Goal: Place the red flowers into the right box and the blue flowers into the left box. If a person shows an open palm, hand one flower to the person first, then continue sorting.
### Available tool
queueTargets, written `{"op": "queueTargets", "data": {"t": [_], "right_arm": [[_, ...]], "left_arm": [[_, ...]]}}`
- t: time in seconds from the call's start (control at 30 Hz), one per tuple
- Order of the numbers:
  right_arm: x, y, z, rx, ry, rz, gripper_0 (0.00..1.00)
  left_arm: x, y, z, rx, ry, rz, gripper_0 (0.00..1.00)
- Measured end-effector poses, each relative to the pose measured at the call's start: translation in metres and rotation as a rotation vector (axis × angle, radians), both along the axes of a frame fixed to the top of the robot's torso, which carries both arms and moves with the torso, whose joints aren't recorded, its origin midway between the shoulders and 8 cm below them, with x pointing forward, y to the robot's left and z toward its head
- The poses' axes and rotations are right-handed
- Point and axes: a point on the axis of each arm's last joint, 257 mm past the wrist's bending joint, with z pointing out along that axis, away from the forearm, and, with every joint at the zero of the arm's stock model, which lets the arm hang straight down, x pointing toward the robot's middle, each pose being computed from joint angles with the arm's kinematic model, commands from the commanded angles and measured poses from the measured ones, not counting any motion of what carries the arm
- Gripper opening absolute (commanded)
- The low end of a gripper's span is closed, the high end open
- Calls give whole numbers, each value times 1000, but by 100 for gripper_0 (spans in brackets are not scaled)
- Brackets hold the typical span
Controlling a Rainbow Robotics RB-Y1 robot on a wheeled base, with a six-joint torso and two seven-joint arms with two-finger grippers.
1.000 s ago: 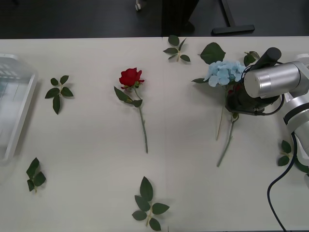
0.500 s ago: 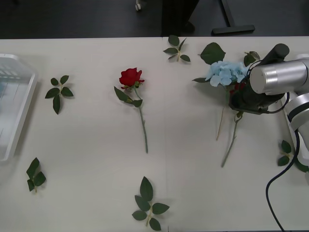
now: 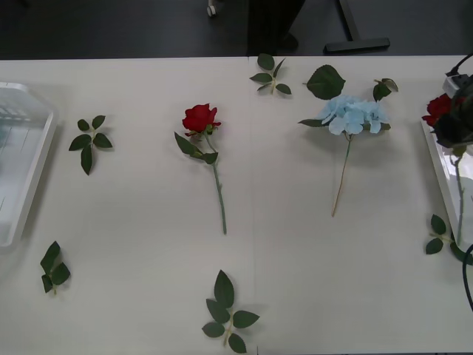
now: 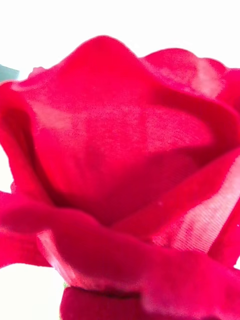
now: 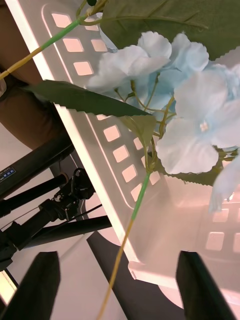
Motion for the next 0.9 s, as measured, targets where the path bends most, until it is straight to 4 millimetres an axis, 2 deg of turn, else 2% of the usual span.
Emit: {"op": "queueTargets", "data": {"t": [0.07,0.13,0.23,0.33,0.5,0.57,0.67,0.83,0.87,0.9], "right_arm": [[-5,-28,14,-74,10,26,0],[-11,-56,28,-158,22,49,0],[-16,-96,49,-289,24,30,0],[-13,-124,65,-394,-2,3,0],[11,-150,57,-434,-119,8,0],[13,-160,47,-447,-131,2,0],[14,-160,32,-443,-133,5,0],[21,-149,22,-449,-139,28,0],[22,-148,21,-450,-138,30,2],[22,-147,20,-451,-137,31,9]], "left_arm": [[0,-2,-1,-11,-1,-1,100],[2,-12,-8,-64,-6,-5,100],[5,-38,-18,-182,-17,-16,100],[5,-69,-21,-293,-4,-33,100],[21,-128,-5,-427,-38,-128,100],[24,-147,-1,-461,-45,-159,100],[29,-172,6,-501,-70,-174,100],[31,-215,6,-746,-179,53,100],[31,-223,4,-799,-197,103,100],[32,-231,3,-835,-207,129,100]]}}
